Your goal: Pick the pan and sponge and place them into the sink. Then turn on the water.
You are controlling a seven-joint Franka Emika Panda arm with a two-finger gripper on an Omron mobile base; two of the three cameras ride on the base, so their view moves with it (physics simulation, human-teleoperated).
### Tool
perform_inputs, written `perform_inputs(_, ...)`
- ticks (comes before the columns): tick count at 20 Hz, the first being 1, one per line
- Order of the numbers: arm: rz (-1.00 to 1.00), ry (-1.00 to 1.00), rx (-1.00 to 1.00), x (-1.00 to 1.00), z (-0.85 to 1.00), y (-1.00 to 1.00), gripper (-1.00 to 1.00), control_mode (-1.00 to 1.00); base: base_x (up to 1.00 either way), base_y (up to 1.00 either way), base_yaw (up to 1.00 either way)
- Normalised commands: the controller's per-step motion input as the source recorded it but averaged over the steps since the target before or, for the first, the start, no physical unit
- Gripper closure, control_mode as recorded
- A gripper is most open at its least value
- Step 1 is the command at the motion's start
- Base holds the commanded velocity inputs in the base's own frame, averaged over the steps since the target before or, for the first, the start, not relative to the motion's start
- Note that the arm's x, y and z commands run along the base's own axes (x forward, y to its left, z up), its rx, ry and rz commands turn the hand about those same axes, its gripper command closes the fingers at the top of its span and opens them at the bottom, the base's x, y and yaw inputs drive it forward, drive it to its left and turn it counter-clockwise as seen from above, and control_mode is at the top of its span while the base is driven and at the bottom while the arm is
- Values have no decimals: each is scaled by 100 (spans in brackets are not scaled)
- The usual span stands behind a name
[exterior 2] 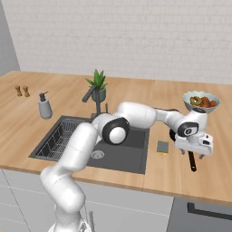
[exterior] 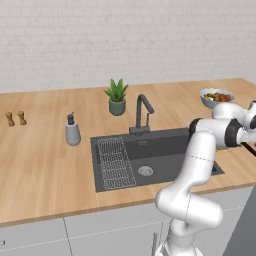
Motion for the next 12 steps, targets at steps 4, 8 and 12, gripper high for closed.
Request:
perform_inputs(4, 0, 0, 0, 0, -24, 0, -100, -100, 0, 0, 0)
perform_inputs(8, 0, 0, 0, 0, -19, 0, -100, -100, 0, 0, 0)
perform_inputs(12, 0, 0, 0, 0, -1, 0, 100, -100, 0, 0, 0)
